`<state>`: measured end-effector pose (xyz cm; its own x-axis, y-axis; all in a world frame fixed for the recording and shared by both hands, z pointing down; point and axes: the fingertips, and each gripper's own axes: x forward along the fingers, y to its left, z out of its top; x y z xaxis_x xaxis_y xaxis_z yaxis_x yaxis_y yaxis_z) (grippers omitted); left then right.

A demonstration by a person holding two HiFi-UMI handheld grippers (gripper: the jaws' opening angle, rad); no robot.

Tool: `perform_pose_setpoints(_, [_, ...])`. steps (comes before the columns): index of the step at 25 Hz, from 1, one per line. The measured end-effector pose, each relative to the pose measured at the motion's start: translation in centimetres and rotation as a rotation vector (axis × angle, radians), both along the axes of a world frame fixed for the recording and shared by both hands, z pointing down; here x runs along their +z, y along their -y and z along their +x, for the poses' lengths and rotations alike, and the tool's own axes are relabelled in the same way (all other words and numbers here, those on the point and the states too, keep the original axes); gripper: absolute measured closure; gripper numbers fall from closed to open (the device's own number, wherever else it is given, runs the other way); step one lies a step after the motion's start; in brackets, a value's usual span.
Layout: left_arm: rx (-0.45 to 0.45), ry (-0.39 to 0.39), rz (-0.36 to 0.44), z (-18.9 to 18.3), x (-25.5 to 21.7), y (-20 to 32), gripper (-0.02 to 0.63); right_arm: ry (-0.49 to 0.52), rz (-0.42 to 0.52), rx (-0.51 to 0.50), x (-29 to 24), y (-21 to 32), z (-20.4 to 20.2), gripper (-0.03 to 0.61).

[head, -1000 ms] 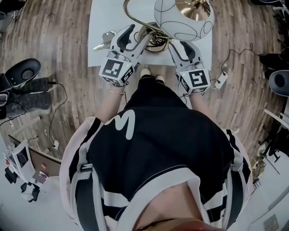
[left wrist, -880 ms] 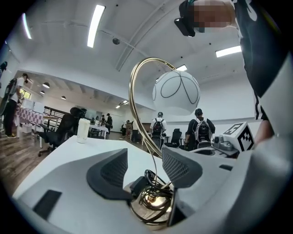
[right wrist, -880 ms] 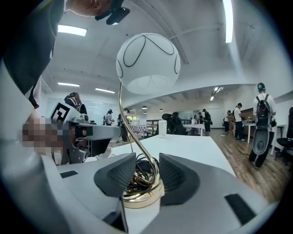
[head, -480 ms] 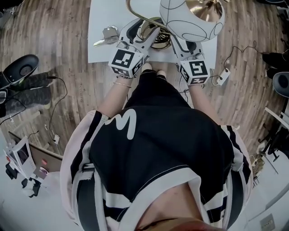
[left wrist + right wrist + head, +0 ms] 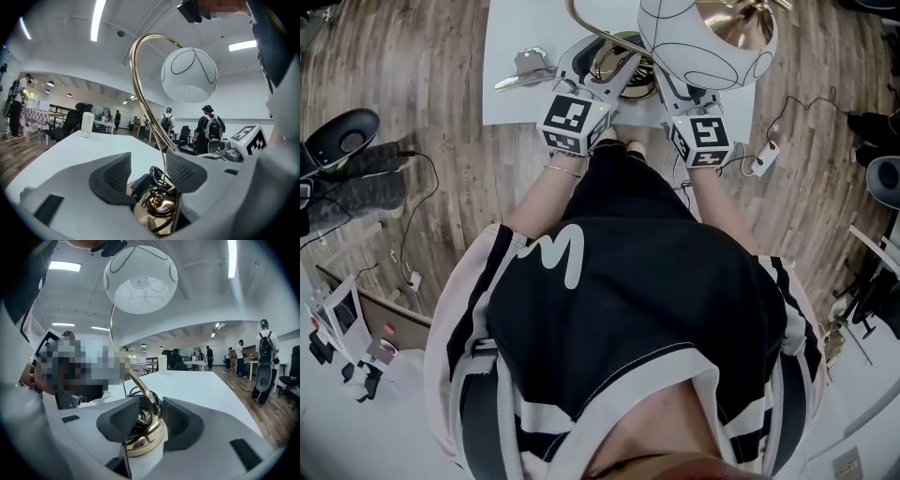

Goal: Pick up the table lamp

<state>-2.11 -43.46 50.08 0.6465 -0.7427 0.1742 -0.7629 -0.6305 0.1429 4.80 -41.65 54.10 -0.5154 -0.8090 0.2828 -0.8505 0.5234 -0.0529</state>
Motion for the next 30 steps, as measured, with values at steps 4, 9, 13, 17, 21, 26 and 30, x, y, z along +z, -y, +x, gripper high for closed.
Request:
perform_pose_setpoints(4, [-0.022,-0.006,-0.006,0.2,0.2,0.4,0.387,0.0,-0.004,0.014,0.2,0.4,-0.1,0.431])
perform_pose_setpoints(9, [-0.035,-0.05,-0.003,0.3,0.5,0.6,0.387,0.01,0.004,0.028,0.3,1.2,-0.1,0.433])
perform_pose_setpoints(13, [-0.038,-0.049,-0.012,0.6,0.7,0.7,0.388,0.022,0.008,0.047,0.2,1.9,-0.2,0.433])
perform_pose_setpoints(17, [-0.032,-0.022,-0.027,1.5,1.3,1.1,0.399,0.031,0.02,0.06,0.1,2.4,-0.6,0.444])
perform_pose_setpoints(21, [-0.014,-0.048,0.003,1.7,1.1,1.3,0.42,0.047,0.024,0.076,0.1,3.0,-0.7,0.5])
perform_pose_setpoints(26, [0.072,-0.041,0.054,3.1,0.8,0.6,0.535,0.067,0.021,0.087,0.4,3.4,-0.8,0.531])
perform_pose_setpoints(30, [0.098,-0.049,0.063,3.8,0.6,0.2,0.611,0.078,0.025,0.086,0.2,3.4,-1.0,0.555])
